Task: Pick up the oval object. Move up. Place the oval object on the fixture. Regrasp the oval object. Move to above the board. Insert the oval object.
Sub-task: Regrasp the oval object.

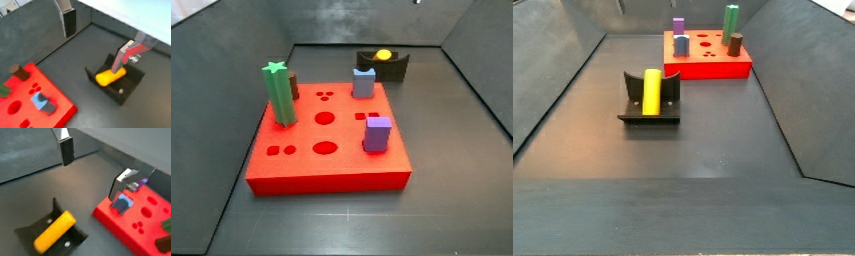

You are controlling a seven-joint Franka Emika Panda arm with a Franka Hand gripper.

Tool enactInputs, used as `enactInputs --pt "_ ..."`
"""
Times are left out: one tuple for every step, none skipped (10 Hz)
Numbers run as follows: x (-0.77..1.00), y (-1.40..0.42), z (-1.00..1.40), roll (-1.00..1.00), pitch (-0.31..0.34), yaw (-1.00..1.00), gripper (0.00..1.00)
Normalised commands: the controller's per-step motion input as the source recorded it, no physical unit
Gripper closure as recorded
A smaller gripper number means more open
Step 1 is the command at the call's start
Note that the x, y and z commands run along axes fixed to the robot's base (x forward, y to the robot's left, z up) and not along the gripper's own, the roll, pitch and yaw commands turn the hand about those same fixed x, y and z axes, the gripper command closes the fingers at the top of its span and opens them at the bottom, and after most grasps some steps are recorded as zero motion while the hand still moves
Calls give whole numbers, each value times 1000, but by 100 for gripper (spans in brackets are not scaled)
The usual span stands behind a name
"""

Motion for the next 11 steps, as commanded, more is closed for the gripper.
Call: enactInputs --pt "-46 -25 10 1000 -20 5 0" --pt "-43 -22 4 1000 -27 6 0" --pt "-40 -20 12 1000 -36 7 0" --pt "-38 -17 12 1000 -39 7 0" --pt "-41 -17 8 1000 -43 8 0" --pt "-38 -14 12 1000 -42 9 0" --pt "-32 -19 15 1000 -40 8 0" --pt "-13 -18 10 1000 -37 8 0" --pt "0 -20 4 1000 -30 7 0" --pt "13 -20 -7 1000 -23 8 0" --pt "23 -22 -7 1000 -8 8 0"
